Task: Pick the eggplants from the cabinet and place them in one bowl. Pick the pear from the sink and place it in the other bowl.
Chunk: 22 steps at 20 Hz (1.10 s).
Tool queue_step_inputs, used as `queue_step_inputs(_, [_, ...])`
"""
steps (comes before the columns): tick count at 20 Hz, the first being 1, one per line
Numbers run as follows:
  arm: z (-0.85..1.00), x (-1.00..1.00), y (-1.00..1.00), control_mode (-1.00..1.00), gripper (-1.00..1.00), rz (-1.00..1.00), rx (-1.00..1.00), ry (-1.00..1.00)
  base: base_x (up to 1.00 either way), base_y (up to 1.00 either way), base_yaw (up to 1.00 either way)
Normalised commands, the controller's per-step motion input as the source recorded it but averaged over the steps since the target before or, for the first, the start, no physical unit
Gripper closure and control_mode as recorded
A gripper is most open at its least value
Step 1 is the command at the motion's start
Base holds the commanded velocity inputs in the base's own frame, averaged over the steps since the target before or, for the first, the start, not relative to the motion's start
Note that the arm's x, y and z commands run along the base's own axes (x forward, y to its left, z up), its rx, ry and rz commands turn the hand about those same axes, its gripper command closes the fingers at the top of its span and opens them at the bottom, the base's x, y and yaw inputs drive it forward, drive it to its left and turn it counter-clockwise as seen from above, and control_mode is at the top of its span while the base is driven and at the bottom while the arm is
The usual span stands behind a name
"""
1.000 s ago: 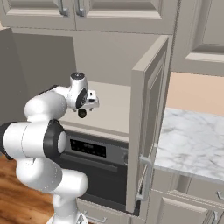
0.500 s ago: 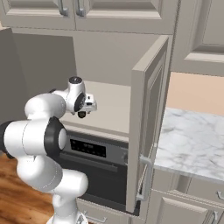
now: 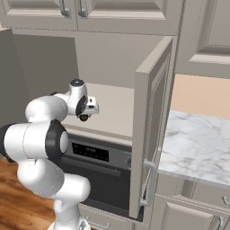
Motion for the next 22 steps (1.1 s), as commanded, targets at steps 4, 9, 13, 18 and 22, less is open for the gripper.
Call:
queue_step_inputs(4, [0.16, -0.52, 0.12, -1.0, 1.0, -0.05, 0.0, -0.11, 0.0, 0.0, 0.0])
queue_step_inputs(9, [0.37, -0.96, 0.03, -1.0, 1.0, -0.15, 0.0, -0.2, 0.0, 0.0, 0.0])
queue_step_inputs(13, [0.02, -0.6, -0.03, -1.0, 1.0, -0.17, 0.0, -0.1, 0.0, 0.0, 0.0])
queue_step_inputs(18, [0.0, -0.53, -0.06, -1.0, 1.0, -0.17, 0.0, -0.04, 0.0, 0.0, 0.0])
queue_step_inputs(22, [0.0, -0.44, -0.07, -1.0, 1.0, -0.15, 0.0, -0.03, 0.0, 0.0, 0.0])
